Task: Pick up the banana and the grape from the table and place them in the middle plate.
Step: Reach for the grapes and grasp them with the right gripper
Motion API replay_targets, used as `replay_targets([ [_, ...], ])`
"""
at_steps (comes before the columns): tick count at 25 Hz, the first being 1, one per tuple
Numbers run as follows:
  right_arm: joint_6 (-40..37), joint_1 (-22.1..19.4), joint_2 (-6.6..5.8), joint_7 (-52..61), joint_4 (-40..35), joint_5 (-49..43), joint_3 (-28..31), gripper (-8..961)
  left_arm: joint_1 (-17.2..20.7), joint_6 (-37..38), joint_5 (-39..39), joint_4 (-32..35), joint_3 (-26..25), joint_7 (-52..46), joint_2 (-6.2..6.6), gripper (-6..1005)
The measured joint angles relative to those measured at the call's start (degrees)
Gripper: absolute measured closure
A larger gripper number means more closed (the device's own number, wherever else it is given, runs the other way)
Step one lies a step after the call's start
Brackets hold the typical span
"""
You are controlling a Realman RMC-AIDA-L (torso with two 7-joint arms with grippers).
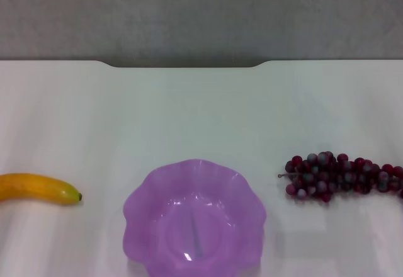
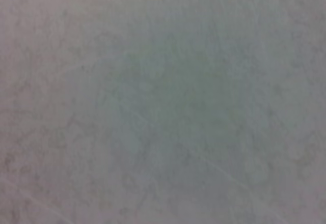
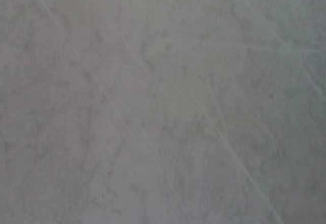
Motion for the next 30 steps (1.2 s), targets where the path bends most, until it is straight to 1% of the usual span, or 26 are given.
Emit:
replay_targets([
  [26,-0.94,0.19,0.02,0.0,0.44,0.0,0.0,916,0.33,-0.43,0.0,0.06,0.0,0.0,0.07,925],
  [30,-2.55,0.18,0.02,0.0,0.77,0.0,0.0,911,0.37,-0.46,0.0,0.06,0.0,0.0,0.14,921],
])
